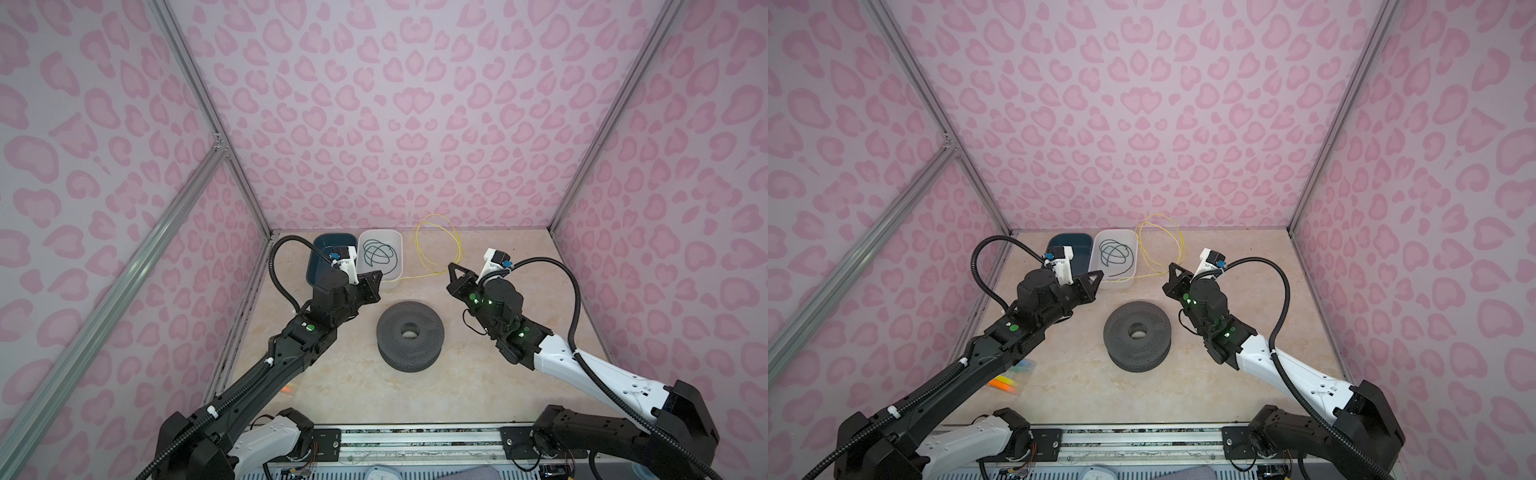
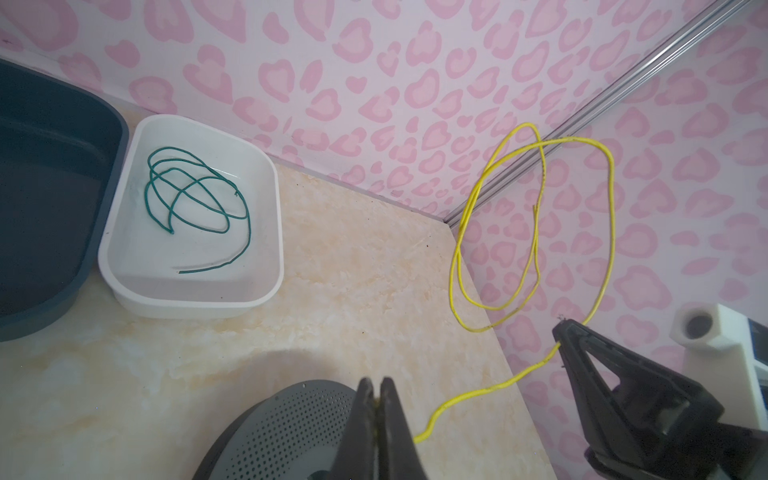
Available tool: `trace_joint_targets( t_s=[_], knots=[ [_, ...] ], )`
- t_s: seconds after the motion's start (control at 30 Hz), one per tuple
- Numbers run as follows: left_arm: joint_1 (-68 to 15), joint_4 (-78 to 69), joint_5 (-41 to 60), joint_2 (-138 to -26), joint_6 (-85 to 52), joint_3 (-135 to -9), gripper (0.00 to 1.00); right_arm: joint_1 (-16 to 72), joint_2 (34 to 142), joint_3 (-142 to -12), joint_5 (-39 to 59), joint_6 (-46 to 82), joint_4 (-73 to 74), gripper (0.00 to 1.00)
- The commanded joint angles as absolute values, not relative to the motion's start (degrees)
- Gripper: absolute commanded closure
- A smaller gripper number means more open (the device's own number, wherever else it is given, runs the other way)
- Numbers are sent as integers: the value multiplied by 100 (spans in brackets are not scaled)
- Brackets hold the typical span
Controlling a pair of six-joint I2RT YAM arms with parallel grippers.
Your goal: Wrap the cables
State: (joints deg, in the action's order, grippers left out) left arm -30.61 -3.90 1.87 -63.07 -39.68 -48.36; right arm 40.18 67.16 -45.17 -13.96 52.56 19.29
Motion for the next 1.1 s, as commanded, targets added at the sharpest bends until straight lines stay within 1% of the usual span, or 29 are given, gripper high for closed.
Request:
trace_joint_targets(
  t_s=[0.0,0.07,0.1,0.23,0.3,0.33,0.43,0.47,0.5,0.6,0.67,0.83,0.97,1.07],
  knots=[
    [-3015,-179,-477,-6268,-4028,-4806,96,3868,6637,-4470,-2159,5260,2063,100],
    [-3009,-11,-512,-6260,-3896,-4919,95,3840,6622,-4447,-2042,5209,1995,100],
    [-3001,121,-584,-6235,-3763,-5005,90,3831,6610,-4425,-1991,5168,1946,100],
    [-2932,683,-914,-5995,-2960,-5476,56,3804,6511,-4340,-1815,4893,1713,100],
    [-2926,1064,-856,-5975,-2479,-5863,47,3763,6406,-4261,-1700,4775,1563,100],
    [-2932,1315,-818,-6021,-2270,-6102,45,3738,6347,-4213,-1685,4726,1491,100],
    [-3085,1782,-523,-6284,-1669,-6640,47,3644,6223,-4132,-1471,4676,1357,100],
    [-3218,1980,-584,-6434,-1520,-6827,48,3603,6219,-4153,-1371,4662,1299,100],
    [-3439,2190,-573,-6647,-1227,-7054,48,3578,6199,-4178,-1257,4650,1236,100],
    [-4234,2446,-1058,-7232,-440,-7427,50,3458,6170,-4295,-866,4668,1051,100],
    [-4630,2314,-1268,-7504,-68,-7504,50,3420,6161,-4386,-609,4691,936,100],
    [-5371,1591,-1290,-7885,1043,-7340,50,3350,6104,-4542,-31,4764,623,100],
    [-5772,798,-1685,-8013,1889,-6961,46,3350,6019,-4569,166,4821,432,100],
    [-5868,392,-1740,-8113,2207,-6812,45,3348,5923,-4521,251,4860,378,100]
  ],
)
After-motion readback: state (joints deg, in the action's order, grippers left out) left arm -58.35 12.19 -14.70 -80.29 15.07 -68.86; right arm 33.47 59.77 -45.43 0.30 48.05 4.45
